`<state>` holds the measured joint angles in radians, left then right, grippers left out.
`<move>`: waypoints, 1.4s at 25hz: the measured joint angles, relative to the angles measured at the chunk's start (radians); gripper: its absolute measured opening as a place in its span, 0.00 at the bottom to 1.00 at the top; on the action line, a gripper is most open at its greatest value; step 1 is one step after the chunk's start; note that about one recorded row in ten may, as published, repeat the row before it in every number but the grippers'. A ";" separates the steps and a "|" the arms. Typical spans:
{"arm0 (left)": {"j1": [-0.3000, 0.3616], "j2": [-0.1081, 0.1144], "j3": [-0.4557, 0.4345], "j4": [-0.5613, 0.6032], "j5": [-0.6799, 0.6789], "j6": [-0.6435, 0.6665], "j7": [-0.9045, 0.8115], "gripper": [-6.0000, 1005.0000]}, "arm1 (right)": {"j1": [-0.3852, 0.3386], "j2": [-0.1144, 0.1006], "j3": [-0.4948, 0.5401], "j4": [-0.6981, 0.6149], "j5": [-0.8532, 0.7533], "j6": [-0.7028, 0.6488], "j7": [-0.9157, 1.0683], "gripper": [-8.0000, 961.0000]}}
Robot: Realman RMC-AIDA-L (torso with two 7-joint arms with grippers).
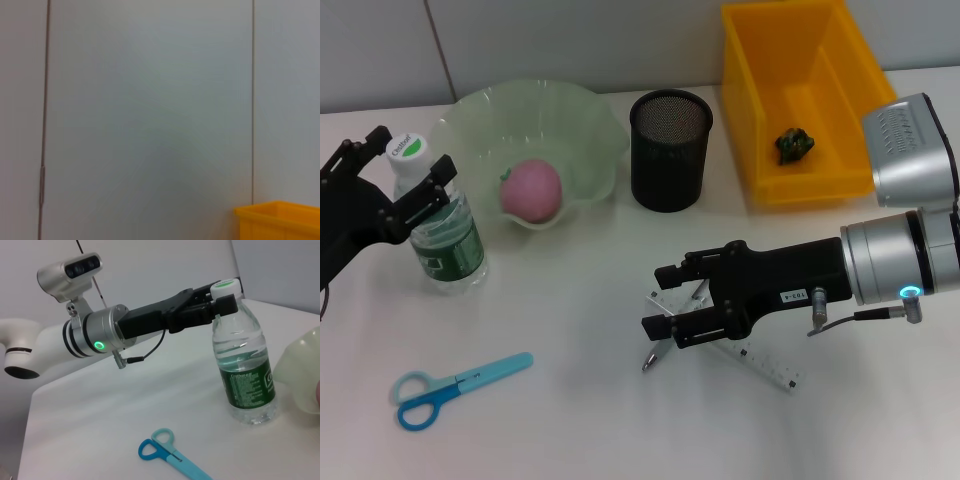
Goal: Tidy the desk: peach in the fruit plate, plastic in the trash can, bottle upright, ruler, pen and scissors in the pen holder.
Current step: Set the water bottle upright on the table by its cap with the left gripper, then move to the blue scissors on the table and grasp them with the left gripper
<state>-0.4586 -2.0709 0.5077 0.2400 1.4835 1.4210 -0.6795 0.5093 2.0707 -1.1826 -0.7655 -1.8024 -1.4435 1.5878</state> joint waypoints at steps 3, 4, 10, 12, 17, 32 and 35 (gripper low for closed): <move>0.000 0.001 0.000 0.001 -0.001 0.004 -0.001 0.80 | 0.000 0.000 0.000 0.000 0.000 0.000 0.000 0.77; 0.000 0.001 0.000 0.002 -0.001 0.005 -0.001 0.83 | 0.000 0.000 0.000 0.000 0.000 0.000 0.000 0.77; 0.000 0.002 0.000 0.004 0.001 0.007 -0.002 0.86 | 0.000 0.000 0.000 0.000 0.000 0.000 0.000 0.77; 0.000 0.002 0.000 0.004 0.002 0.007 -0.003 0.86 | 0.000 0.000 0.000 0.000 0.000 0.000 0.000 0.77; 0.003 0.004 0.000 0.007 0.001 0.023 -0.015 0.86 | 0.000 0.000 0.000 0.000 0.000 0.000 0.000 0.77; 0.110 0.012 0.070 0.348 0.011 0.378 -0.472 0.86 | 0.000 0.000 0.007 -0.007 0.000 0.000 0.004 0.77; 0.139 0.012 0.150 0.431 0.011 0.414 -0.549 0.86 | 0.002 0.000 0.020 -0.008 0.000 0.000 0.006 0.77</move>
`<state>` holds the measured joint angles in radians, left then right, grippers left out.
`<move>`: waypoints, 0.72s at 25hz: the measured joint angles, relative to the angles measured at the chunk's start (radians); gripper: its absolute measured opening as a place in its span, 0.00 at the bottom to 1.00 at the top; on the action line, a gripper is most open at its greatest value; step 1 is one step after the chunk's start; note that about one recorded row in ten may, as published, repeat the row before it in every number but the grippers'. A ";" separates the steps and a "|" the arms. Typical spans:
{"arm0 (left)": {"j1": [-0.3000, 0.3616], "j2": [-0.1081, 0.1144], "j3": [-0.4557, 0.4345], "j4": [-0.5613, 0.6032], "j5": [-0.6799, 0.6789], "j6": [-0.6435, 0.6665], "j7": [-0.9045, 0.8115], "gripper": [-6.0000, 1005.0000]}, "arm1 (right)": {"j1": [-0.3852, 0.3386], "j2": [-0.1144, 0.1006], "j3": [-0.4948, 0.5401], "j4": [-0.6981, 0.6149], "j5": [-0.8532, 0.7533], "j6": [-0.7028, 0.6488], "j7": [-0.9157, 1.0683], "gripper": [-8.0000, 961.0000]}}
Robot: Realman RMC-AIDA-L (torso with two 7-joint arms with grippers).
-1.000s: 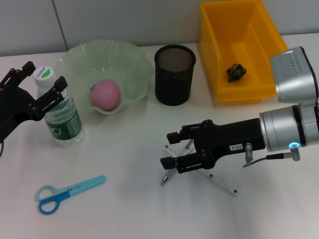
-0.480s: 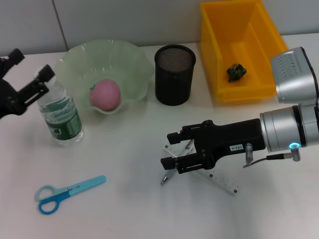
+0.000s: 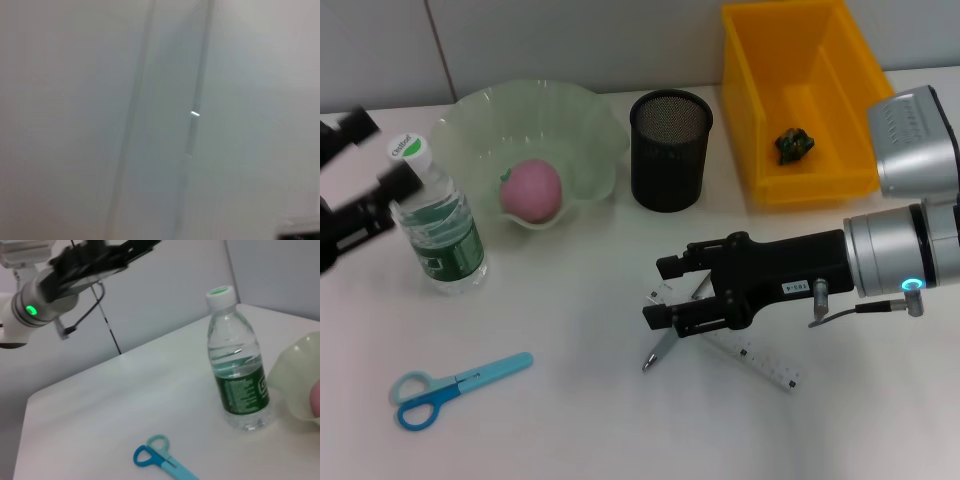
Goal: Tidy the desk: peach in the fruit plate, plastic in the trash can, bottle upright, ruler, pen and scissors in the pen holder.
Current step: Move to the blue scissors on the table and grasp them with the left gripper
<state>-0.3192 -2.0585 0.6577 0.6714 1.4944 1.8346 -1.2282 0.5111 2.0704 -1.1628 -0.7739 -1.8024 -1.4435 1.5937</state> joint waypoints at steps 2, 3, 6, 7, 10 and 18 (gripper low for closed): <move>0.014 0.000 0.048 0.037 0.000 0.012 -0.030 0.86 | 0.001 0.000 0.005 -0.002 0.000 -0.001 0.001 0.77; 0.019 -0.001 0.067 0.049 0.000 0.013 -0.038 0.86 | 0.001 -0.001 0.006 -0.006 0.000 -0.001 0.001 0.77; 0.025 -0.004 0.106 0.064 0.000 0.017 -0.066 0.86 | 0.001 -0.001 0.006 -0.011 0.000 0.000 0.001 0.77; 0.025 -0.004 0.110 0.064 0.000 0.018 -0.071 0.86 | 0.001 -0.001 0.006 -0.013 0.000 0.000 0.001 0.77; 0.022 -0.002 0.130 0.065 0.004 0.021 -0.100 0.86 | -0.003 -0.001 0.006 -0.015 0.000 0.000 0.000 0.77; -0.002 -0.005 0.164 0.119 0.058 0.007 -0.140 0.86 | -0.004 -0.006 0.006 -0.015 -0.001 -0.002 -0.005 0.77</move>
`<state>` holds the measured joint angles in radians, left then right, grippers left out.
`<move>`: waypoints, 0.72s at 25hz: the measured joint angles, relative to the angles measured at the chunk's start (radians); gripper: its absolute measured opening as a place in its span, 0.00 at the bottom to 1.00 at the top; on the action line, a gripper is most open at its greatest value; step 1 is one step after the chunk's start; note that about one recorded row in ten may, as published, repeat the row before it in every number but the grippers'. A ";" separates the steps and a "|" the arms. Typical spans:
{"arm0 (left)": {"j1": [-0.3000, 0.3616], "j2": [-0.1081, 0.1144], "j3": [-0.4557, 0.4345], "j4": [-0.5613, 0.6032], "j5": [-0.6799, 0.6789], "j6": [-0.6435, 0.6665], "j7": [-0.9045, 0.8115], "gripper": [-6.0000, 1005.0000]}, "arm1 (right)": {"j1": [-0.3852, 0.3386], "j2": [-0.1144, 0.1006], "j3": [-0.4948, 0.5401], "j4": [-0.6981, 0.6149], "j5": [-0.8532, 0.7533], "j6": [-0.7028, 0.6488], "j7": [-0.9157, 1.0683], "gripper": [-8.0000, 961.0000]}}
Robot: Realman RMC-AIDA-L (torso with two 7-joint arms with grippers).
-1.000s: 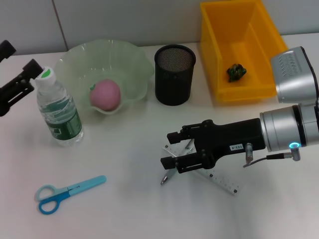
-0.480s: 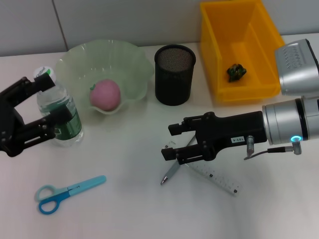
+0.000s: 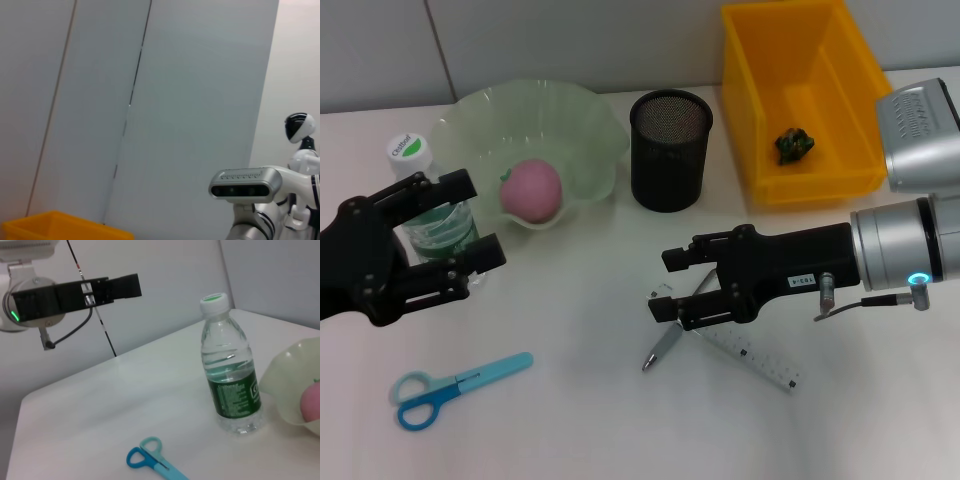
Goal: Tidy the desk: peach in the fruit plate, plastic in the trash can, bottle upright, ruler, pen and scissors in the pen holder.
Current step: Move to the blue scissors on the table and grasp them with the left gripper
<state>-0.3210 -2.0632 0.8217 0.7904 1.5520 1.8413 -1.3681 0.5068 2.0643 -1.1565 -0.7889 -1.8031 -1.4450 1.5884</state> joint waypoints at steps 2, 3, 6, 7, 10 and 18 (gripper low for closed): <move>-0.014 0.001 0.005 0.008 0.008 0.000 -0.010 0.86 | 0.000 -0.002 0.000 0.002 -0.004 0.002 0.000 0.77; -0.020 0.001 0.008 0.015 0.014 0.000 -0.014 0.86 | 0.001 -0.004 0.000 0.004 -0.007 0.003 -0.001 0.77; -0.030 0.001 0.010 0.053 0.056 -0.004 -0.037 0.86 | 0.003 -0.007 0.000 0.008 -0.011 0.004 -0.001 0.77; -0.033 0.001 0.011 0.071 0.078 -0.007 -0.052 0.86 | 0.003 -0.008 0.000 0.008 -0.011 0.004 -0.001 0.77; -0.039 0.001 0.011 0.130 0.139 -0.016 -0.101 0.86 | 0.003 -0.011 0.001 0.002 -0.012 0.004 -0.001 0.77; -0.058 0.000 0.012 0.246 0.242 -0.018 -0.178 0.86 | -0.005 -0.017 0.002 -0.001 -0.013 -0.008 -0.001 0.77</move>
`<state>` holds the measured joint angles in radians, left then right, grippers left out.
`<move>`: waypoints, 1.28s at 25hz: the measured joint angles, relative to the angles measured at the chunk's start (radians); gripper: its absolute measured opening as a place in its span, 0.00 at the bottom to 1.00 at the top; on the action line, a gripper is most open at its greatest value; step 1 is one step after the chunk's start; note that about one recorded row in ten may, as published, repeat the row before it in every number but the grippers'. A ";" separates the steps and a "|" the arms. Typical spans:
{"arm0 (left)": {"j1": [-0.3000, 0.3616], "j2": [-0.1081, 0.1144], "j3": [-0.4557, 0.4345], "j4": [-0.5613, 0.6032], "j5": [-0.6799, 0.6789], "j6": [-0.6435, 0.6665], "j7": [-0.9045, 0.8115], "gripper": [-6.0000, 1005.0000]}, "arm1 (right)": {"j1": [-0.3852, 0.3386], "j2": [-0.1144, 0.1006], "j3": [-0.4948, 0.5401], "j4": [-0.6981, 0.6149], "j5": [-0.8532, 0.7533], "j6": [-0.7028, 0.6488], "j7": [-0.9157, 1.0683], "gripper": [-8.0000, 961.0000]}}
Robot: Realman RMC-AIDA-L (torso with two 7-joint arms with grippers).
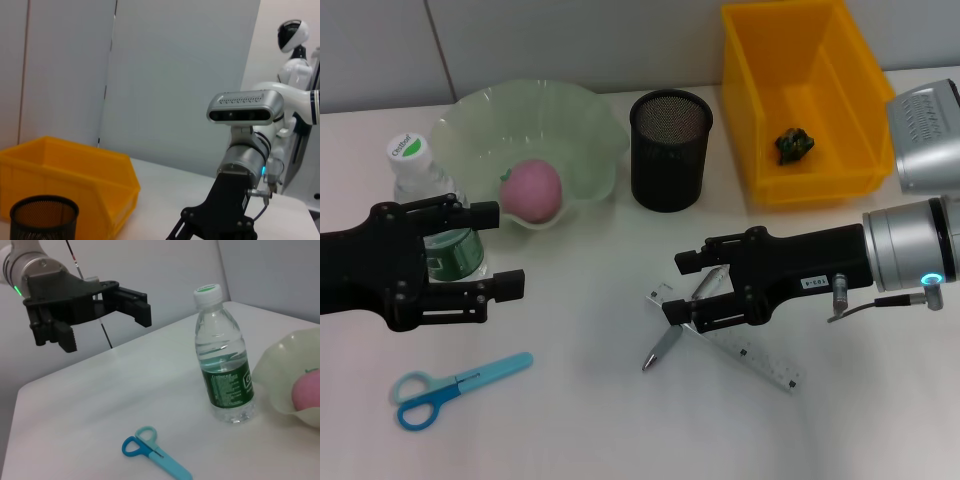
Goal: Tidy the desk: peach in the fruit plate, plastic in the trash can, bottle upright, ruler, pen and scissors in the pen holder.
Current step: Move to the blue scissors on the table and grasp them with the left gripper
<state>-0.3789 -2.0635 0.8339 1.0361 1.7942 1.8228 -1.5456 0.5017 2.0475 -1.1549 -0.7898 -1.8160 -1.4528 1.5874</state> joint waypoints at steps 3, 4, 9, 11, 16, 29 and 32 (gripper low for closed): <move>-0.001 0.001 0.001 0.049 0.029 0.003 -0.039 0.86 | -0.001 -0.001 0.000 0.000 0.000 -0.003 0.003 0.77; -0.002 0.000 0.002 0.078 0.050 0.003 -0.060 0.86 | -0.002 -0.002 0.000 0.000 0.000 -0.005 0.004 0.77; -0.004 0.000 0.054 0.231 0.144 0.003 -0.189 0.86 | -0.006 -0.004 0.000 0.001 0.000 -0.013 0.007 0.77; -0.004 -0.001 0.091 0.303 0.185 0.003 -0.243 0.86 | -0.007 -0.004 0.000 0.001 0.000 -0.014 0.008 0.78; -0.007 -0.001 0.200 0.468 0.316 0.000 -0.365 0.86 | -0.011 -0.005 0.000 0.001 0.000 -0.014 0.008 0.77; -0.144 -0.008 0.453 0.519 0.641 -0.003 -0.547 0.85 | -0.006 -0.016 0.012 -0.001 -0.018 -0.014 0.010 0.77; -0.165 -0.009 0.461 0.515 0.658 -0.005 -0.554 0.85 | -0.002 -0.018 0.012 -0.009 -0.022 -0.014 0.012 0.77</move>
<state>-0.5435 -2.0723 1.2945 1.5513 2.4523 1.8180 -2.0999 0.4992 2.0294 -1.1428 -0.7984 -1.8383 -1.4664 1.5991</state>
